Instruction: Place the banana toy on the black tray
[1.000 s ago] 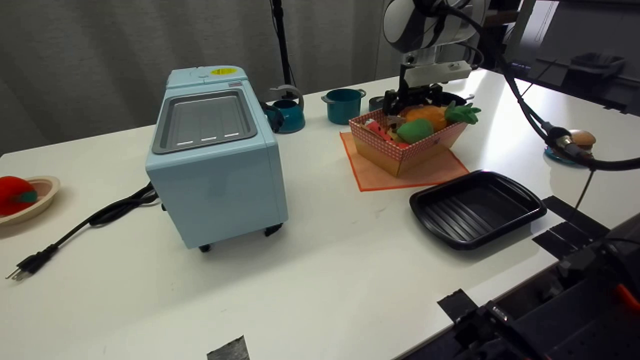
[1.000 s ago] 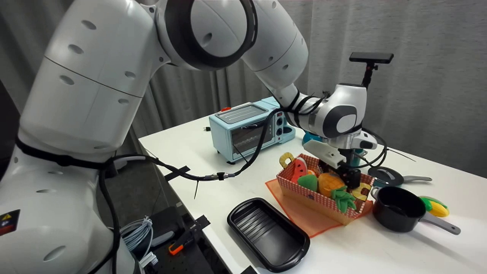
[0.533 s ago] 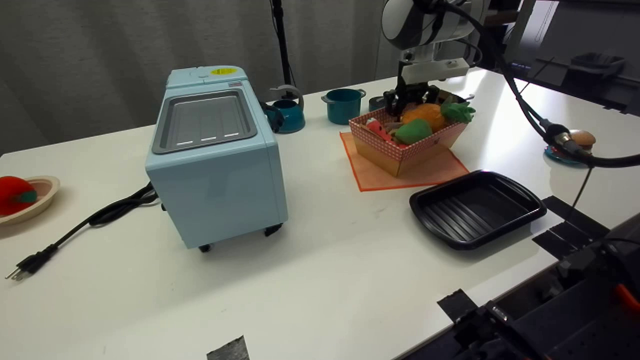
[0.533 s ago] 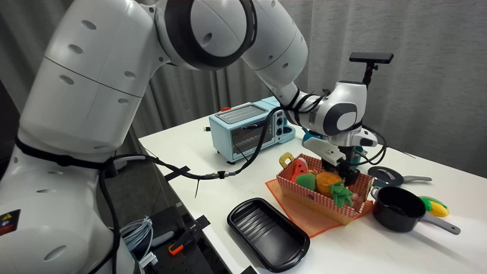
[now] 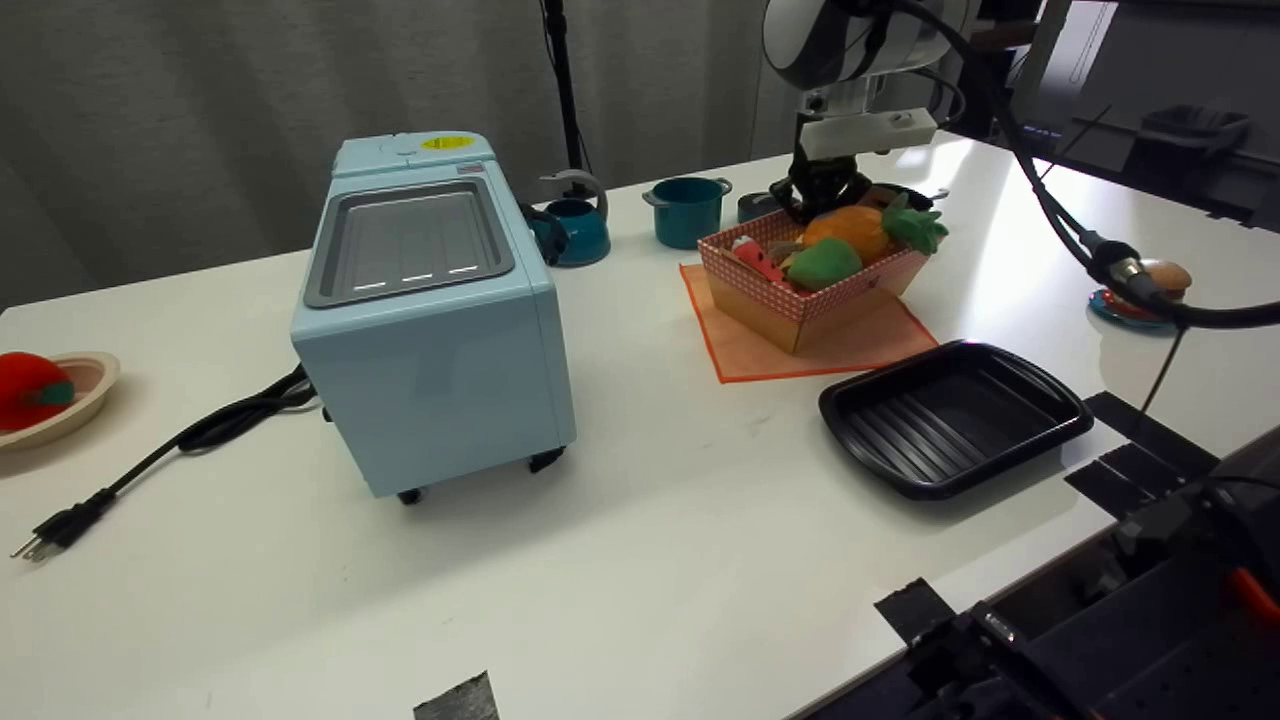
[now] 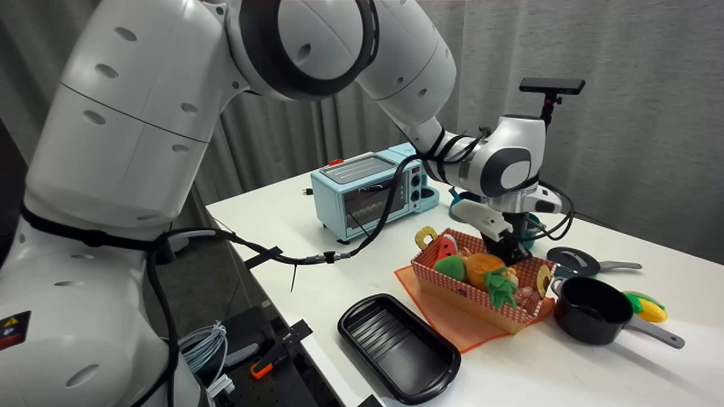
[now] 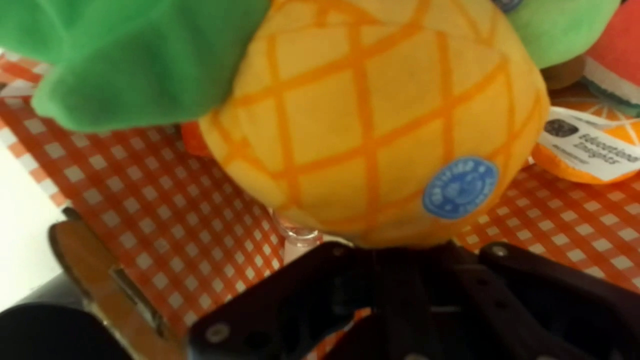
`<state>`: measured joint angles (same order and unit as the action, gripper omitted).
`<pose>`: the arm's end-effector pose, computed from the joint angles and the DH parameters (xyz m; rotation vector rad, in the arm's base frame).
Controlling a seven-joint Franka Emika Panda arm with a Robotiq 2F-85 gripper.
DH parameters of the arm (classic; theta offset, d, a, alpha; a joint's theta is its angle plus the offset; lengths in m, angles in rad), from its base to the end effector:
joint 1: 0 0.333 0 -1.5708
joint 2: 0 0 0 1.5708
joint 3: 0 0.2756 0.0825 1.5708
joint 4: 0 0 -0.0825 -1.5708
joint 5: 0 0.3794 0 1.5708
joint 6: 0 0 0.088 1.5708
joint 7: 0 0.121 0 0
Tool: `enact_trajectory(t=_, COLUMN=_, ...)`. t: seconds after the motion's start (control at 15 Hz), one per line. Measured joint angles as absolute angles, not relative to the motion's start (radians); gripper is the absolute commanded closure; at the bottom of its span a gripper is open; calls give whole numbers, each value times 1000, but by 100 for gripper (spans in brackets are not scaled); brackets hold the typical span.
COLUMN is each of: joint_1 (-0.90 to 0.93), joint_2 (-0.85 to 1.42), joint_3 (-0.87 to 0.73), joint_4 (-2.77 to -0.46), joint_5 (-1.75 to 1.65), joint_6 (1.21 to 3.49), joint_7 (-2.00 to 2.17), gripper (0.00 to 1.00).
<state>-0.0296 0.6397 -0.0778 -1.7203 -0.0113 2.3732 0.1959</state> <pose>0.6429 -0.0670 0.1750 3.0579 -0.4302 0.0267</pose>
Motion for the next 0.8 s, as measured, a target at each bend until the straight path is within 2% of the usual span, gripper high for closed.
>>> enact_trajectory(t=0.4, joint_1=-23, joint_2=583, joint_3=-78, joint_4=-1756, joint_5=-11, joint_6=2373, joint_7=211, gripper=99)
enact_trajectory(t=0.8, joint_1=12, joint_2=398, joint_3=-78, joint_4=-1888, joint_5=-20, joint_6=2375, joint_7=248, gripper=99)
